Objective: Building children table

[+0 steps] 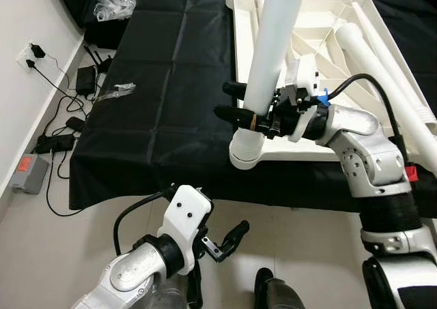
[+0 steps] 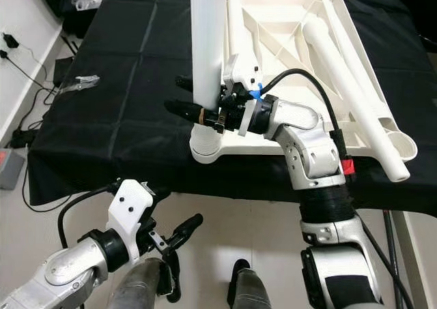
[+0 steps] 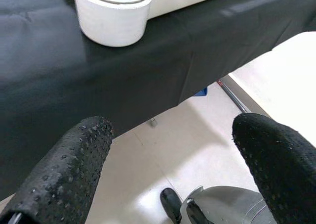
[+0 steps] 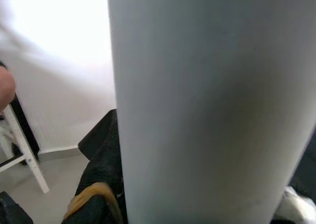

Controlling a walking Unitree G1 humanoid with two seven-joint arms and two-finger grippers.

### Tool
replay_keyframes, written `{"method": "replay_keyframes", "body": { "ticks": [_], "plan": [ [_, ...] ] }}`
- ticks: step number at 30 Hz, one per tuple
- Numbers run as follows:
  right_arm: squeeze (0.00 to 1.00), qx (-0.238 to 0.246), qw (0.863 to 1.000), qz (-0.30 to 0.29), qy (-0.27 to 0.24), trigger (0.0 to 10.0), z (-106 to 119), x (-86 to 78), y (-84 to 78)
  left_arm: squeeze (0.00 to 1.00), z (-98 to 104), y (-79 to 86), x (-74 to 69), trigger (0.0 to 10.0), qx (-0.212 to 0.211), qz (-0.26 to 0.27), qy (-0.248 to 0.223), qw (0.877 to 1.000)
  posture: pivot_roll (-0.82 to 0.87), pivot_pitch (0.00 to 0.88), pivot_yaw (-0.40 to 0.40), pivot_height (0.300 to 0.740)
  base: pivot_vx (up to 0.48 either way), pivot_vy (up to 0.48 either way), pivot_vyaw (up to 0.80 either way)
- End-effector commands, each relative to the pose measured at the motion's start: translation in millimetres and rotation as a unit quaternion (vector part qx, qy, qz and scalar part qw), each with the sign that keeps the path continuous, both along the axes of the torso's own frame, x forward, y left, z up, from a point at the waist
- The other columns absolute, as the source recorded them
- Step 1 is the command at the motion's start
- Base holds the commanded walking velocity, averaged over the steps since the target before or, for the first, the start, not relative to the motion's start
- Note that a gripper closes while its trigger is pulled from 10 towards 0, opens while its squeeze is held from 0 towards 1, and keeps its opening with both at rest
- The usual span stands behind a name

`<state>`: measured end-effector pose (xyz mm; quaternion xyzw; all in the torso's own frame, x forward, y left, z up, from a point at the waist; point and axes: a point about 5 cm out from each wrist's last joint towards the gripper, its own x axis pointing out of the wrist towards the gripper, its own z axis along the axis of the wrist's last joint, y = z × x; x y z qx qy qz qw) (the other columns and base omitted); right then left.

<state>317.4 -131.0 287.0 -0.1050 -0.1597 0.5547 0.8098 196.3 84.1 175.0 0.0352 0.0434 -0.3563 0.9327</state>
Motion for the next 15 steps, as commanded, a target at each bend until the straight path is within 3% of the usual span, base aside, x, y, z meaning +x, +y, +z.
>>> {"method": "replay_keyframes", "body": {
  "ticks": [1,15],
  "plan": [
    [0.0,-0.004,1.0,0.014,0.017,10.0,-8.0,-5.9,-2.2,0.0,-4.7,2.6,0.0,10.0,0.008,0.001,0.008,1.0,0.2,0.347,0.021,0.74,0.0,0.0,0.0],
    [0.0,0.012,0.998,-0.047,0.027,10.0,-15.4,-3.1,-2.8,0.0,-3.2,4.6,4.3,10.0,0.011,0.005,0.002,1.0,0.2,0.357,0.021,0.74,0.0,0.0,0.0]
  ]
}}
